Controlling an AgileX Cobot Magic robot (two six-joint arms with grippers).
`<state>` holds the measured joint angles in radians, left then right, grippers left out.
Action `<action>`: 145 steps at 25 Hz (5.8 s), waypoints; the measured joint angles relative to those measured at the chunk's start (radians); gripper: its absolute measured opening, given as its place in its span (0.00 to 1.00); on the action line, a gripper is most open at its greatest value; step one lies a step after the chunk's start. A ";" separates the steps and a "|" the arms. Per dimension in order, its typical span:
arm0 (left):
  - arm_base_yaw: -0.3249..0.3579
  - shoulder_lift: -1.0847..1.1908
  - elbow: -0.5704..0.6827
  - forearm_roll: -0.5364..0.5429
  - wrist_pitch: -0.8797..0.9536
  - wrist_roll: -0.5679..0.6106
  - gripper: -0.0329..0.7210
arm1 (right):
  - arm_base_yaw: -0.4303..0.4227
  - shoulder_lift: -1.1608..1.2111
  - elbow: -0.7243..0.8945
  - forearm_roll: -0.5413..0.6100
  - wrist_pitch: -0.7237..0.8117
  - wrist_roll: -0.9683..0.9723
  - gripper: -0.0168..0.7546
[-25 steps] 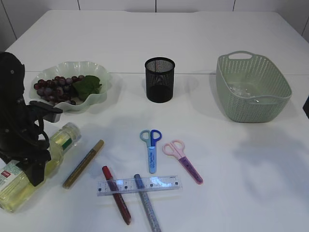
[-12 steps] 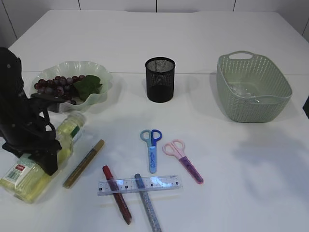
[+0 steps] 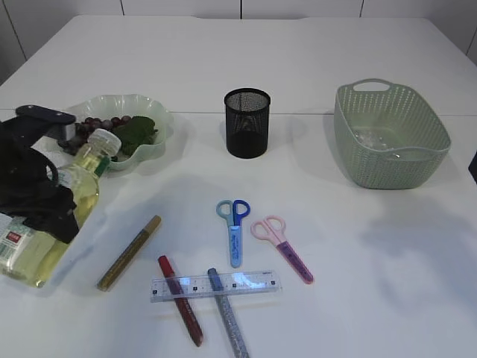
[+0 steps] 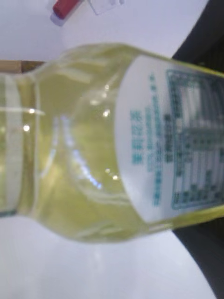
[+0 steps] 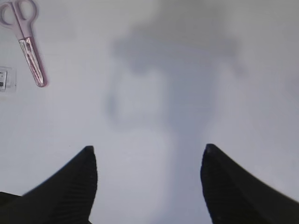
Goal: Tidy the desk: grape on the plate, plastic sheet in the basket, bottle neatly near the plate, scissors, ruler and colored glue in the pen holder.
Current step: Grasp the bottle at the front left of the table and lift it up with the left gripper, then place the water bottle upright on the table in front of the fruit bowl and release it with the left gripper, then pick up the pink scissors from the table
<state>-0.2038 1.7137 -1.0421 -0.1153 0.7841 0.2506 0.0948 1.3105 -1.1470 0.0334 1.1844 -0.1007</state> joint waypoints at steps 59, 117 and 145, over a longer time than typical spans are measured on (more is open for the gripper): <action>-0.064 0.313 0.296 0.345 -1.848 -0.428 0.64 | 0.000 0.000 0.000 0.004 0.007 -0.002 0.73; -0.058 0.331 0.180 0.410 -1.925 -0.294 0.84 | 0.000 0.000 0.000 0.004 0.003 -0.002 0.73; -0.025 -0.376 0.185 0.406 -0.730 -0.562 0.73 | 0.000 0.041 0.000 0.015 -0.006 -0.002 0.73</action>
<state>-0.2284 1.3374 -0.8569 0.2906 0.0539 -0.3112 0.0948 1.3518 -1.1470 0.0480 1.1788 -0.1028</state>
